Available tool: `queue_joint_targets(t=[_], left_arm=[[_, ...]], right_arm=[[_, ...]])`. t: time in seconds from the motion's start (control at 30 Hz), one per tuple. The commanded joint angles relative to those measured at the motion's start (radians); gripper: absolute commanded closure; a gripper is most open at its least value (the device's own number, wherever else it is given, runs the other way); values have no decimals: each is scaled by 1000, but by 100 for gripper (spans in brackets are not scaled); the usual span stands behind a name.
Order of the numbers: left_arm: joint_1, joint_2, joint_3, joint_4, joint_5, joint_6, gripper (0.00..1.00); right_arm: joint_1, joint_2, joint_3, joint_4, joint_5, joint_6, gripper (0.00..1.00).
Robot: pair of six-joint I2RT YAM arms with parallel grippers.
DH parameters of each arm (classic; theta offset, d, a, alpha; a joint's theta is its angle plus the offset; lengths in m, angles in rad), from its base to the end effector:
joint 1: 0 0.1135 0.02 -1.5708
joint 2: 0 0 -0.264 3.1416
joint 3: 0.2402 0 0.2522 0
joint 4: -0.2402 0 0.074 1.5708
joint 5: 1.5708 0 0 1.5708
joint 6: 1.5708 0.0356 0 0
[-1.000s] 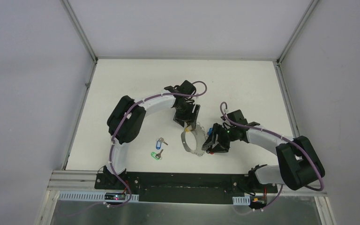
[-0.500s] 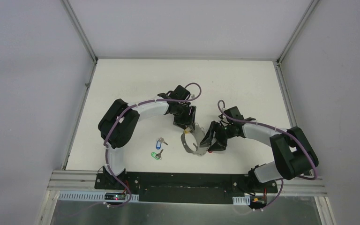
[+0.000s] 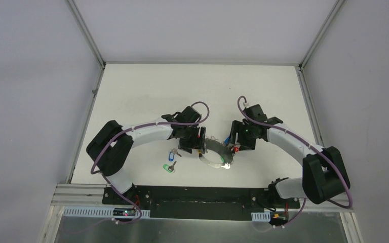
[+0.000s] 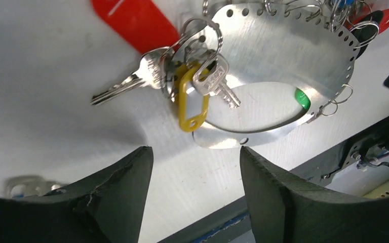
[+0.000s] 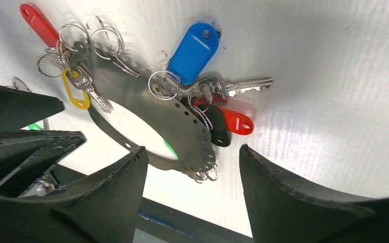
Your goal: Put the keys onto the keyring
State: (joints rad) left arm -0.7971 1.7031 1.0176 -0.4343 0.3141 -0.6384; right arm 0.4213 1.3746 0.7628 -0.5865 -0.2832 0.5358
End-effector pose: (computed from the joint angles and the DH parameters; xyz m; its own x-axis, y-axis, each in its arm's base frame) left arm 0.2223 -0.2433 0.1695 -0.9665 0.1784 -0.1843 0.2471 0.8400 -0.4830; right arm 0.2176 0.1084 0.1801 -0.9787 0.0986 -0.1801 0.0165 0.9121 0.4096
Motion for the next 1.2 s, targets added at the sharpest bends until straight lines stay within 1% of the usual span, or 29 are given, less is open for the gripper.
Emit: queue_joint_targets(t=[0.0,0.2,0.33,0.43,0.6,0.77,0.97,1.07,1.17], left_arm=[[9,-138,-29,2,-124,-38,34],[9,-269,-71,6,-179,-39,33],[9,-379,-121,26,-207,-39,33],[9,-474,-186,72,-215,-52,31],[10,-617,-305,185,-192,-96,27],[9,-720,-386,259,-163,-137,22],[11,-770,-413,251,-171,-137,14],[11,-760,-397,235,-169,-124,12],[12,-725,-372,213,-163,-113,11]], right_arm=[[-1,-61,67,-79,106,-107,30],[19,-25,126,-13,4,-160,31],[35,68,207,0,-22,-184,35],[47,152,259,12,-48,-198,38],[89,298,337,8,-81,-225,35],[137,376,363,-1,-119,-233,34],[175,369,333,-18,-153,-192,34],[184,342,294,-23,-177,-153,34],[184,284,276,-28,-148,-141,32]])
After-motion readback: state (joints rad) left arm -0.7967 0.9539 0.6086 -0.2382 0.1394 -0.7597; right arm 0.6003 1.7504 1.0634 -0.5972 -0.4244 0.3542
